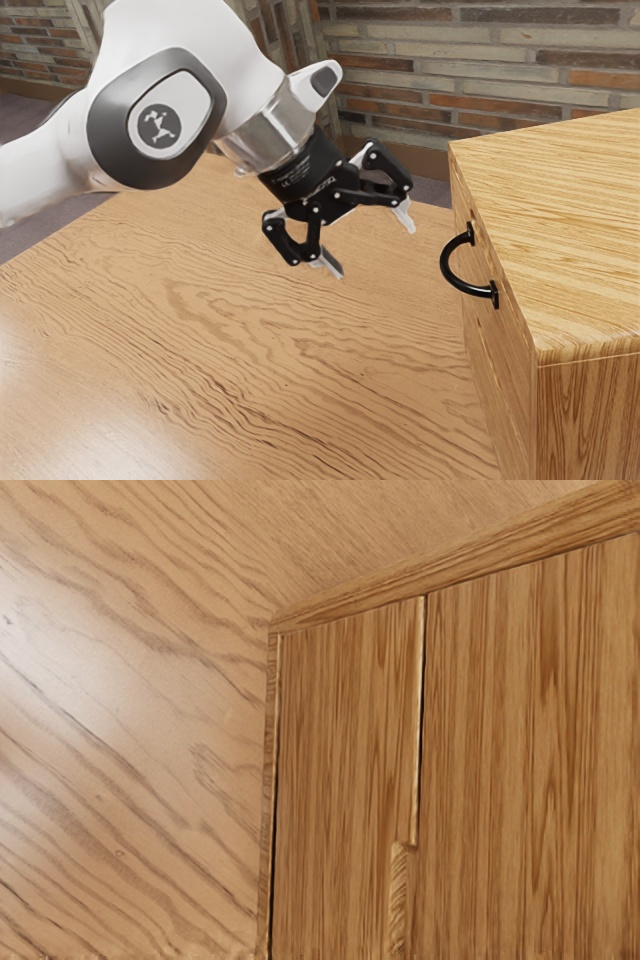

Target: Pull the drawer handle with one arm to open the drawer

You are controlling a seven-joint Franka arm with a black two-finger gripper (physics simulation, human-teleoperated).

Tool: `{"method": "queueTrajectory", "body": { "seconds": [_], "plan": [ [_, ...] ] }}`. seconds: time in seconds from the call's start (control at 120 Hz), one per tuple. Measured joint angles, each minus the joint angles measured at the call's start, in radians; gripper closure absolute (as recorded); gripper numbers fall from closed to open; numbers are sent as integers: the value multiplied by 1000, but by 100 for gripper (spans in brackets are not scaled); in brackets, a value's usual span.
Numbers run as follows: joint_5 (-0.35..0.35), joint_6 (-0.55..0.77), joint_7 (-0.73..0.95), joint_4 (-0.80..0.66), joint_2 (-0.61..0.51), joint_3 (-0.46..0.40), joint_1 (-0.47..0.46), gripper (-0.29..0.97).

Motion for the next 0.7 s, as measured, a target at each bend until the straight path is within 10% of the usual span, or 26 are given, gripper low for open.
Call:
{"method": "queueTrajectory", "body": {
  "seconds": [0.7],
  "plan": [
    [-47,109,-19,-56,3,3,-67,0]
  ]
}}
